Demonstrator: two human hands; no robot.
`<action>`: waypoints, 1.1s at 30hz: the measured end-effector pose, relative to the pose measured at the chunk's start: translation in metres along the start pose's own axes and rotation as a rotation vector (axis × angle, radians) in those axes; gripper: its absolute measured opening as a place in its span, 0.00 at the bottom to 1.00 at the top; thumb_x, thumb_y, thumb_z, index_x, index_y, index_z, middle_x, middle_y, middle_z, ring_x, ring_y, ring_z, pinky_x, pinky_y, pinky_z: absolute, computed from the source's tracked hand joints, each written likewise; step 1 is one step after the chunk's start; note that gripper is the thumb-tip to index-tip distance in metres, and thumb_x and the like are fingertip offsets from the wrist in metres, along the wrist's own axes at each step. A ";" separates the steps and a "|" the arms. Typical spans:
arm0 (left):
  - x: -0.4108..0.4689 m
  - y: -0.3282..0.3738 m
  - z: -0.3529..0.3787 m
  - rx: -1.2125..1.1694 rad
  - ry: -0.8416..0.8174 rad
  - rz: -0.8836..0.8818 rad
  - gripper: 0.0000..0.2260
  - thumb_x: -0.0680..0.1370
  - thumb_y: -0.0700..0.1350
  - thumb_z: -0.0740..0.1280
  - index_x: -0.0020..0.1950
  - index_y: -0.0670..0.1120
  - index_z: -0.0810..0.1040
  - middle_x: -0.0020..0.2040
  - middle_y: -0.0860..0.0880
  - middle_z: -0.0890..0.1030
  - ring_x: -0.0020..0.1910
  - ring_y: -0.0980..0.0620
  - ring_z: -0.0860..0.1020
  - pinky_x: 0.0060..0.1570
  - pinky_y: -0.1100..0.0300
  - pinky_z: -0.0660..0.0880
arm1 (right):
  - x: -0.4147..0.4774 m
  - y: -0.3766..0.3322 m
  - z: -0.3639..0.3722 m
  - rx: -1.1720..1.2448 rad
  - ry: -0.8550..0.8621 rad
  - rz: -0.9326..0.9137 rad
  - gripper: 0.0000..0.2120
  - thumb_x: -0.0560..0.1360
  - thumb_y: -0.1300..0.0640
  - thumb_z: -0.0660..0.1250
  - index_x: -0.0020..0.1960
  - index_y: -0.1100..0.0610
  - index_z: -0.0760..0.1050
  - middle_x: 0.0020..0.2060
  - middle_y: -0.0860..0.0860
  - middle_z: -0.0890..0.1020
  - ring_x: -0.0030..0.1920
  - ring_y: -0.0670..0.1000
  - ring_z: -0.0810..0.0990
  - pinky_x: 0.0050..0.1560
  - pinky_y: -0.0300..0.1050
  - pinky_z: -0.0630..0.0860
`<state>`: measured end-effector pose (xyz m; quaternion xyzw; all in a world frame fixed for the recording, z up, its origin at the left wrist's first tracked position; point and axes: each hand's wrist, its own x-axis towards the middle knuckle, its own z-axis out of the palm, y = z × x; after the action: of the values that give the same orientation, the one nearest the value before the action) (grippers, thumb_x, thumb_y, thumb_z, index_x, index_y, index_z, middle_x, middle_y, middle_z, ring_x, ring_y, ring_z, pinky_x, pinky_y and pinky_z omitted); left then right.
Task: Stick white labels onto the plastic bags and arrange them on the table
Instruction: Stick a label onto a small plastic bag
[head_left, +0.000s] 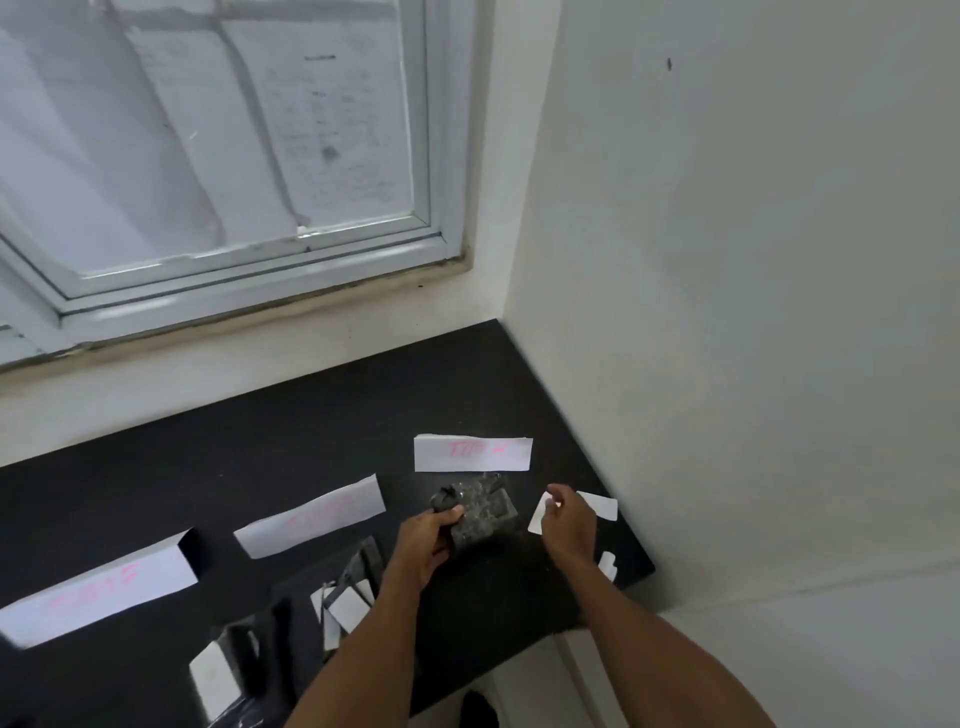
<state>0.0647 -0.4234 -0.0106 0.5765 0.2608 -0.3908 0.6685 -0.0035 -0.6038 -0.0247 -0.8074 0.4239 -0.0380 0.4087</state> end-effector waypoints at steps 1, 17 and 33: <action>0.005 -0.001 0.003 0.005 0.010 -0.005 0.10 0.74 0.37 0.70 0.56 0.39 0.78 0.27 0.51 0.76 0.23 0.56 0.71 0.31 0.61 0.71 | 0.011 0.005 -0.002 -0.071 -0.041 -0.026 0.14 0.76 0.65 0.62 0.60 0.60 0.76 0.57 0.57 0.80 0.59 0.57 0.76 0.59 0.45 0.69; 0.030 0.008 0.011 0.011 0.023 -0.040 0.15 0.73 0.38 0.71 0.60 0.41 0.79 0.49 0.45 0.83 0.47 0.47 0.80 0.48 0.56 0.75 | 0.067 0.018 0.007 -0.773 -0.115 -0.204 0.10 0.75 0.63 0.61 0.52 0.55 0.78 0.53 0.52 0.79 0.55 0.55 0.76 0.50 0.48 0.72; -0.011 0.016 -0.004 -0.186 -0.054 0.063 0.17 0.77 0.36 0.61 0.62 0.52 0.74 0.59 0.43 0.78 0.56 0.41 0.77 0.48 0.44 0.79 | 0.009 -0.057 0.006 0.030 -0.253 -0.508 0.06 0.69 0.63 0.69 0.40 0.53 0.81 0.37 0.44 0.84 0.39 0.41 0.81 0.44 0.31 0.75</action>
<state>0.0723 -0.4162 0.0059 0.5090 0.2597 -0.3591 0.7379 0.0419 -0.5888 0.0080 -0.8798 0.1531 -0.0443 0.4478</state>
